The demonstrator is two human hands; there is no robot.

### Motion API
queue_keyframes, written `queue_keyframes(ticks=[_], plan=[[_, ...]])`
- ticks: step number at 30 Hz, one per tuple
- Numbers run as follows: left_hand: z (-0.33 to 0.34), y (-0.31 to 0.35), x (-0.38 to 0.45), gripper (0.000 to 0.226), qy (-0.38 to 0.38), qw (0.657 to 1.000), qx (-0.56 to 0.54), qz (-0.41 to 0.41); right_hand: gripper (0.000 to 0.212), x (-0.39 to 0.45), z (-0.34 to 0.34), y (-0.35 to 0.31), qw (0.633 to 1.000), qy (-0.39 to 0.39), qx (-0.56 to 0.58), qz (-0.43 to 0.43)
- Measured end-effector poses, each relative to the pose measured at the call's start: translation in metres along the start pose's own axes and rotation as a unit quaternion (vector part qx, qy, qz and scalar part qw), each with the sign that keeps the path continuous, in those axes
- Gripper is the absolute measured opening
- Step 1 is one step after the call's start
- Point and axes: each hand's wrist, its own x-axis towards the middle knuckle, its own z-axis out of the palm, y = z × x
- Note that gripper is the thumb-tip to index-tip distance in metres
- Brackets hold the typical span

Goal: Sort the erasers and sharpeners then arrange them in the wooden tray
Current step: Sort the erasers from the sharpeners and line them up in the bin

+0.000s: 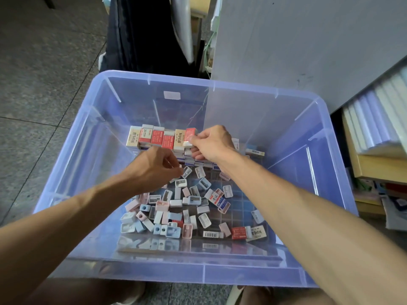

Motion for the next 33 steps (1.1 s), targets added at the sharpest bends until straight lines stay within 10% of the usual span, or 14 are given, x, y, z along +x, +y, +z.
queue_keyframes(ticks=[5,15,26,33], plan=[[0.006,-0.003,0.002,0.013,-0.039,0.998,0.055,0.012,0.021,-0.007,-0.001,0.007,0.963,0.103,-0.194,-0.155],[0.006,-0.003,-0.002,0.017,-0.057,0.996,0.053,0.037,0.021,-0.004,0.002,0.01,0.923,0.053,-0.275,-0.263],[0.038,0.0,0.006,0.017,-0.135,0.97,0.121,0.16,0.006,-0.041,-0.082,0.02,0.934,-0.047,-0.327,-0.132],[0.085,0.006,0.027,0.043,-0.167,0.901,0.255,0.31,0.022,-0.059,-0.089,0.063,0.839,-0.221,-0.497,-0.025]])
